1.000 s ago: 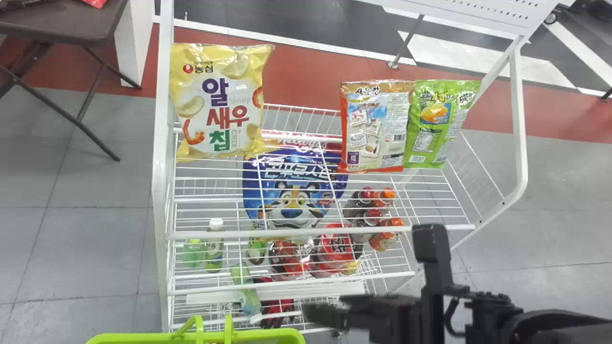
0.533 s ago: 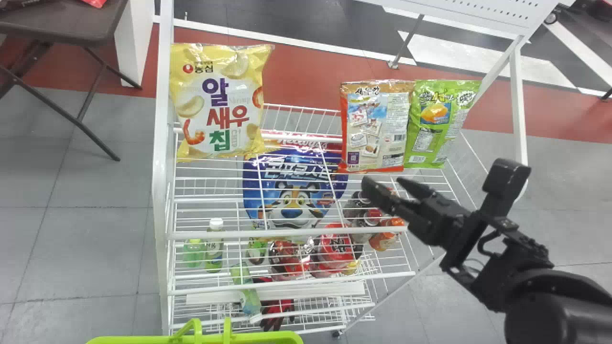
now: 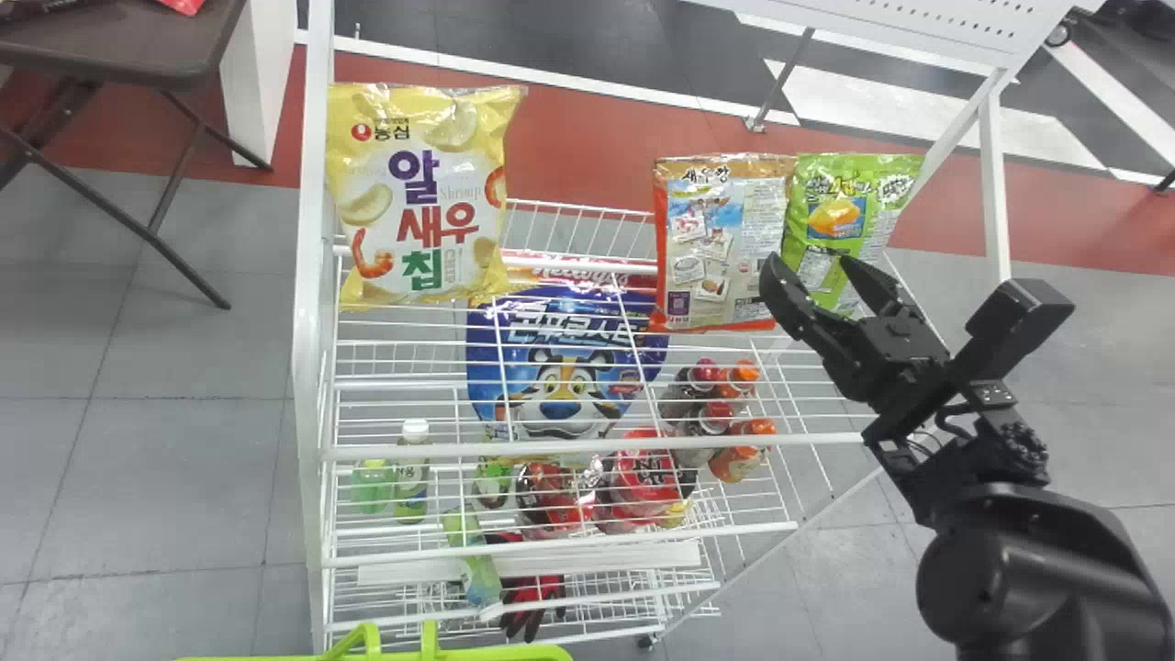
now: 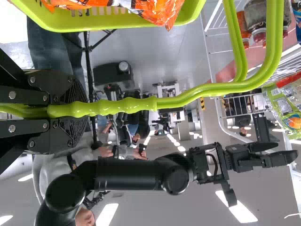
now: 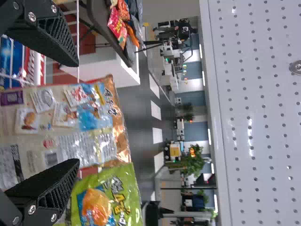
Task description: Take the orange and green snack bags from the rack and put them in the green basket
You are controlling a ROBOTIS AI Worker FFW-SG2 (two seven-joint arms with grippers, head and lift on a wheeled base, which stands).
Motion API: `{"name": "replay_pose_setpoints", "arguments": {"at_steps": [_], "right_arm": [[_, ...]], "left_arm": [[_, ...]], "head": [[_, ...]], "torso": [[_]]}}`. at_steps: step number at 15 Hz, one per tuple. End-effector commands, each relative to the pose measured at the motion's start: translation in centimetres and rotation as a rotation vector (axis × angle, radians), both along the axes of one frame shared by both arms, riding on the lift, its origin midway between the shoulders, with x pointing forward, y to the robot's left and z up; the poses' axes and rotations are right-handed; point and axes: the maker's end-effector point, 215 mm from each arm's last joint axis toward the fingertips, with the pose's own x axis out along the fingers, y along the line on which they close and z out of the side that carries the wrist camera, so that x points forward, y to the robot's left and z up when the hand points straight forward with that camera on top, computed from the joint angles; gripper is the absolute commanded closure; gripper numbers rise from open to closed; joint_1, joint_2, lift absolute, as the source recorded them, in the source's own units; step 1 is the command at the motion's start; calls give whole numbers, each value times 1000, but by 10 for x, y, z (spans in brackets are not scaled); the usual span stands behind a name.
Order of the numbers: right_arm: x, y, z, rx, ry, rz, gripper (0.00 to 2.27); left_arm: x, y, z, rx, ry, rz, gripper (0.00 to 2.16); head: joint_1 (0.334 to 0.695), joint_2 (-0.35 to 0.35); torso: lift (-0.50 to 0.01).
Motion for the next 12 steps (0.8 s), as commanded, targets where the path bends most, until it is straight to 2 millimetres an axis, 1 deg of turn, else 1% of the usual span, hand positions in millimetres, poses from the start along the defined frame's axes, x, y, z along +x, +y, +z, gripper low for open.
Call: {"name": "replay_pose_setpoints", "arguments": {"at_steps": [1, 4, 6, 8, 10, 12], "right_arm": [[15, -20, -14, -29, 5, -28, 80], [40, -58, -30, -54, 12, -79, 80], [56, -84, -33, -78, 8, -108, 80], [67, -99, -38, -74, 11, -129, 80], [76, -114, -37, -73, 5, -149, 80], [85, -121, -38, -77, 6, -156, 80]], "left_arm": [[-1, 1, -1, 0, 4, 1, 2148], [-5, 3, -1, -1, 15, 5, 2148], [-6, 4, -2, 2, 16, 6, 2148], [-5, 6, -3, 6, 16, 8, 2148], [-5, 5, -2, 7, 11, 8, 2148], [-1, 8, -2, 12, 6, 15, 2145]], "head": [[695, -350], [695, -350], [695, -350], [695, -350], [695, -350], [695, -350]], "torso": [[0], [0], [0], [0], [0], [0]]}}
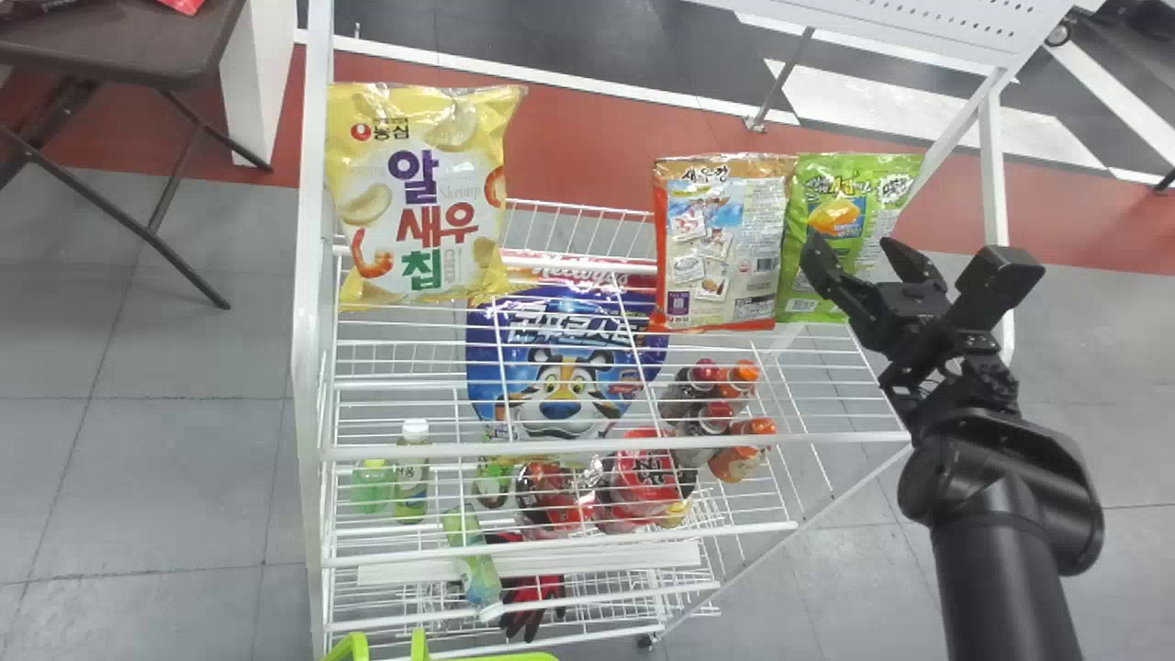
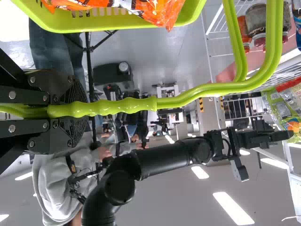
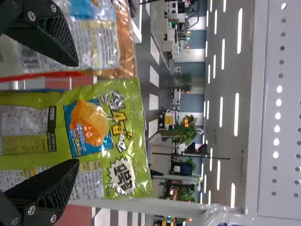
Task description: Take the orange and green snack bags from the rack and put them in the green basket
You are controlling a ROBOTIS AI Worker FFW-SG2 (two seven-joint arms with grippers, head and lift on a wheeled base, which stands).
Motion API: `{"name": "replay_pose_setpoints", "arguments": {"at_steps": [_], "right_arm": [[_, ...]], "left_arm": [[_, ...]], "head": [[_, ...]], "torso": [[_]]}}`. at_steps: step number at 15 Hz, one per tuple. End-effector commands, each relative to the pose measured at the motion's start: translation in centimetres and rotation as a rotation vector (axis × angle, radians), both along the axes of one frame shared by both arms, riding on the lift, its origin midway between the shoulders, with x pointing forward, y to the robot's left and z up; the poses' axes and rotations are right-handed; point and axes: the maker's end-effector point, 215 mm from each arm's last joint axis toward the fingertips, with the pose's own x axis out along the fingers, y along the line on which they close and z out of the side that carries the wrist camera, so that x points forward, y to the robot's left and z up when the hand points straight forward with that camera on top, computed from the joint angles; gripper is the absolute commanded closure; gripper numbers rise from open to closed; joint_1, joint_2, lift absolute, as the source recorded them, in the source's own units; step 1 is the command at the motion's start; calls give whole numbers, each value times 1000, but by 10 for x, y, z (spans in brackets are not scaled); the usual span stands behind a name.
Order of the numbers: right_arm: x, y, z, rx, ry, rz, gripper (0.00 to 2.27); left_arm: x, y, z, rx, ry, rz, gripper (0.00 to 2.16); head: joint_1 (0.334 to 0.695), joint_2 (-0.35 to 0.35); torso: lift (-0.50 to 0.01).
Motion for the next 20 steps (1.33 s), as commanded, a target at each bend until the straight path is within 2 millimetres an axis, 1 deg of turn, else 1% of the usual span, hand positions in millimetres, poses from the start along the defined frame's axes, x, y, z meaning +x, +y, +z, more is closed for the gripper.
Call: {"name": "replay_pose_setpoints", "arguments": {"at_steps": [1, 4, 5, 7, 9, 10, 11, 13, 14, 15, 17, 20], "right_arm": [[10, -9, -2, -9, 5, -12, 80], [21, -13, -10, -28, 30, -27, 80], [23, -16, -17, -31, 44, -39, 80], [26, -23, -22, -47, 46, -67, 90], [30, -26, -26, -43, 56, -82, 151], [32, -28, -26, -45, 59, -87, 225], [34, -30, -26, -43, 60, -91, 464], [34, -33, -27, -39, 72, -94, 1349], [34, -33, -30, -36, 79, -95, 1706], [34, -32, -30, -35, 79, -92, 1936], [32, -31, -34, -13, 77, -96, 2216], [27, -31, -34, -8, 67, -101, 2246]], "left_arm": [[3, 2, 0, 5, -4, 5, 2148], [6, 2, -1, 8, -3, 2, 2145], [8, 3, -1, 10, -5, 5, 2148], [10, 5, -3, 12, -5, 8, 2148], [13, 6, -3, 10, -5, 13, 2148], [14, 6, -4, 10, -5, 13, 2148], [15, 6, -4, 9, -5, 13, 2148], [16, 7, -5, 10, -5, 15, 2148], [17, 7, -5, 10, -7, 15, 2148], [17, 7, -6, 12, -2, 15, 2148], [17, 7, -7, 13, -2, 16, 2148], [18, 7, -7, 14, -2, 17, 2148]], "head": [[695, -350], [695, -350], [695, -350], [695, -350], [695, -350], [695, -350], [695, -350], [695, -350], [695, -350], [695, -350], [695, -350], [695, -350]], "torso": [[0], [0], [0], [0], [0], [0], [0], [0], [0], [0], [0], [0]]}}
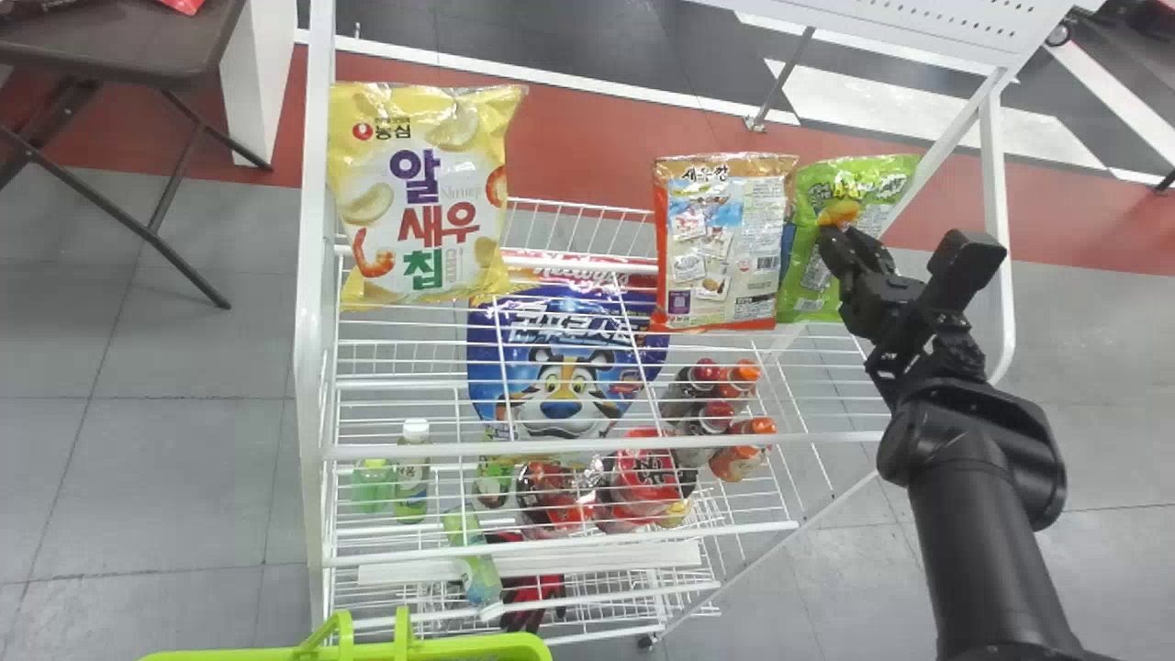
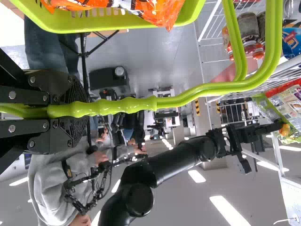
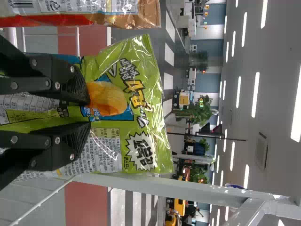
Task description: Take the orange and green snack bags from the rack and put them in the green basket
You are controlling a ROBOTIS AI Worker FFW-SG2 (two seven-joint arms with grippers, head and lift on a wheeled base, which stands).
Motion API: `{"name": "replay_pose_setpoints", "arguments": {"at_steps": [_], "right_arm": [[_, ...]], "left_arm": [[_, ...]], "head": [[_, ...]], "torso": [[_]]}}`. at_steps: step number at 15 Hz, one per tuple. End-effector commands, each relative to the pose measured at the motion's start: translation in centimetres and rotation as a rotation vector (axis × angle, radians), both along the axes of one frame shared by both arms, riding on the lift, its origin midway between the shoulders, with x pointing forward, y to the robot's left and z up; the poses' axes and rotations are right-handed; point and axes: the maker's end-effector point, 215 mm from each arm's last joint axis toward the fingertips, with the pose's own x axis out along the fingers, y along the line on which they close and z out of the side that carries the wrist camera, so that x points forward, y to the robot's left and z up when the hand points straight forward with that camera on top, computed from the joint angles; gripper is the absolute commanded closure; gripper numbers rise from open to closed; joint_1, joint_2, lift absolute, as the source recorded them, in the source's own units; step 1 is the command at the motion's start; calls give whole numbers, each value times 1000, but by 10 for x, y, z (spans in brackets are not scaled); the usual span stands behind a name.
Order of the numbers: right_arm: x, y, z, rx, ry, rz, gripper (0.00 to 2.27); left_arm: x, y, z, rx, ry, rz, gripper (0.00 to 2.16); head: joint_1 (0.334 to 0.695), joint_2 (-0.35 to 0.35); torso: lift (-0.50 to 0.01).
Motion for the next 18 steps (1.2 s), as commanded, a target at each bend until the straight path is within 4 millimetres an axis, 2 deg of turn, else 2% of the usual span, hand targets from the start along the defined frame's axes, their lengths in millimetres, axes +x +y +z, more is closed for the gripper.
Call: {"name": "replay_pose_setpoints", "arguments": {"at_steps": [1, 3, 6, 12, 18], "right_arm": [[-5, 4, 0, 9, -8, 3, 2246], [-12, 12, -1, 17, -6, 4, 2246], [-23, 13, 1, 36, 10, -13, 2246], [-42, 26, 22, 36, 0, -48, 2246], [-54, 27, 43, -9, -1, -105, 2246]], "left_arm": [[0, 0, 0, 0, 1, 0, 2148], [0, 1, 0, -2, 1, 1, 2148], [0, 0, 1, -5, 1, 1, 2148], [-1, 0, 1, -7, 2, 1, 2148], [-1, 1, 1, -6, 2, 1, 2148]], "head": [[695, -350], [695, -350], [695, -350], [695, -350], [695, -350]], "torso": [[0], [0], [0], [0], [0]]}}
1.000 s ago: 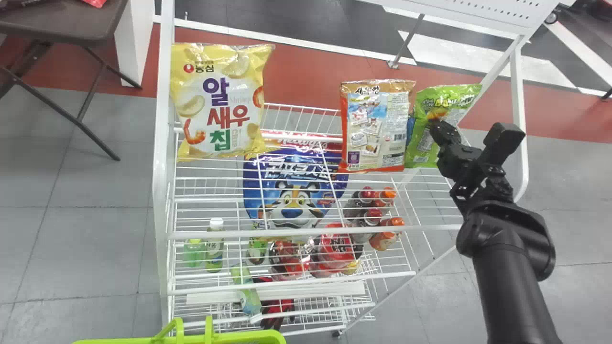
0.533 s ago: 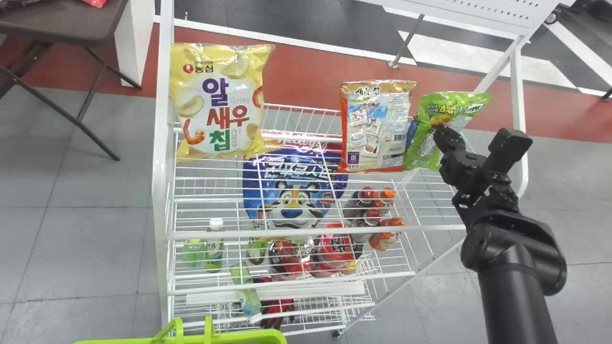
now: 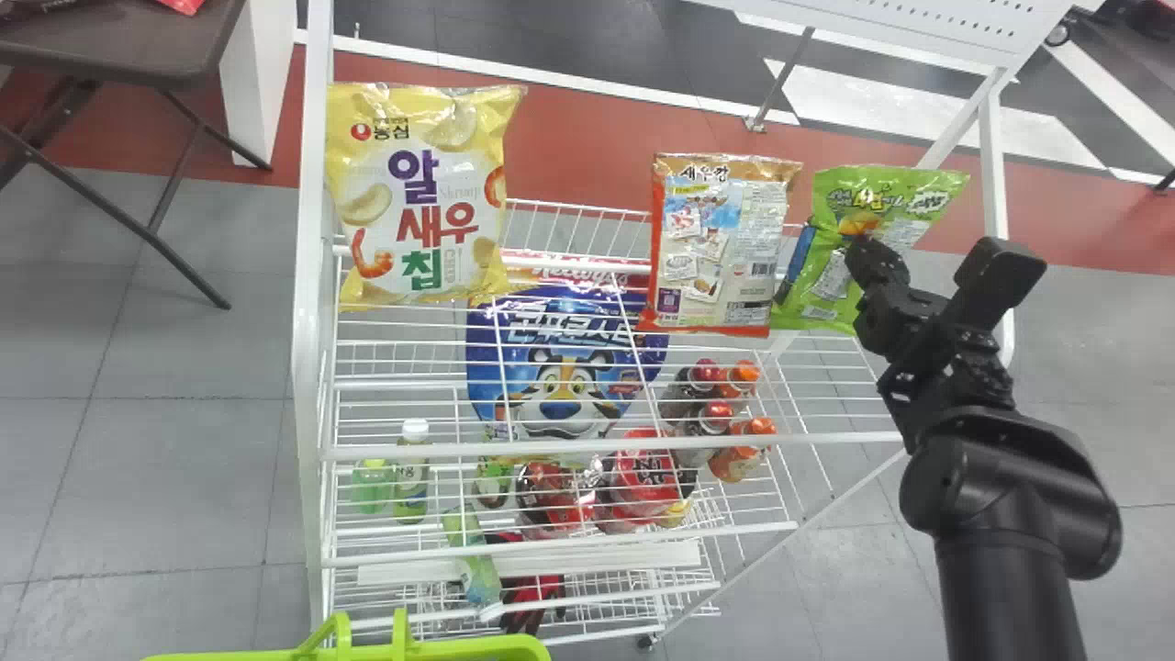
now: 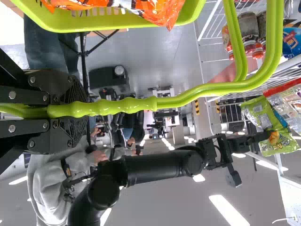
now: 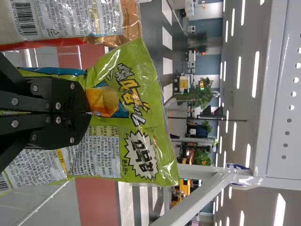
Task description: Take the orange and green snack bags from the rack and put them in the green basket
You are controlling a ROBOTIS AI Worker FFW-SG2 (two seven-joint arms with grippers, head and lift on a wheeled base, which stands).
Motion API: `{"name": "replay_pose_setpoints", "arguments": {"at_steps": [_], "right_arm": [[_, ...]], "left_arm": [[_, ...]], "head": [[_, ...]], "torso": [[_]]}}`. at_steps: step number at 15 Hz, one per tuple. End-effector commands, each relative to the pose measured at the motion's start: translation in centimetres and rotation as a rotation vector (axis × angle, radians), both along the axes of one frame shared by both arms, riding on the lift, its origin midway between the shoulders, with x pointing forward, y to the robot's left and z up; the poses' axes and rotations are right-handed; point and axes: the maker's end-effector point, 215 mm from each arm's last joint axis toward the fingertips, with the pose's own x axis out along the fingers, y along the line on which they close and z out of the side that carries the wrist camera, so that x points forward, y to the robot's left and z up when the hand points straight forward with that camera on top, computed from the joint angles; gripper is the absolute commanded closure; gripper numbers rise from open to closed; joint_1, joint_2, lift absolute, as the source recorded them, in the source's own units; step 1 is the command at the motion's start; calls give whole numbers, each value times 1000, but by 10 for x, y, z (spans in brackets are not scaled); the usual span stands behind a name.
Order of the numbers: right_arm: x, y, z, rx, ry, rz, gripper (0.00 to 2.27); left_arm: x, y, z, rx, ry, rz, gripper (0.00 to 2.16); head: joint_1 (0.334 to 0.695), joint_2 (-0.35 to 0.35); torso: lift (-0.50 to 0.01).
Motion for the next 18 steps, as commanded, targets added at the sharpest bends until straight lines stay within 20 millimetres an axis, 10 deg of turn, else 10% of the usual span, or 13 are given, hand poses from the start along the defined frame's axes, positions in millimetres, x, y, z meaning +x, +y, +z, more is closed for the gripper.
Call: {"name": "replay_pose_setpoints", "arguments": {"at_steps": [1, 12, 18], "right_arm": [[-2, 3, 8, -25, -4, -8, 2246], [-16, 35, 71, -154, -68, -66, 2246], [-59, 79, 79, -29, 60, 4, 2246]], "left_arm": [[0, 0, 1, 0, -3, 1, 2148], [-1, 2, 1, 0, -2, 5, 2148], [3, 2, 3, -8, -7, 11, 2148]], "head": [[695, -350], [695, -350], [695, -350]], "torso": [[0], [0], [0]]}}
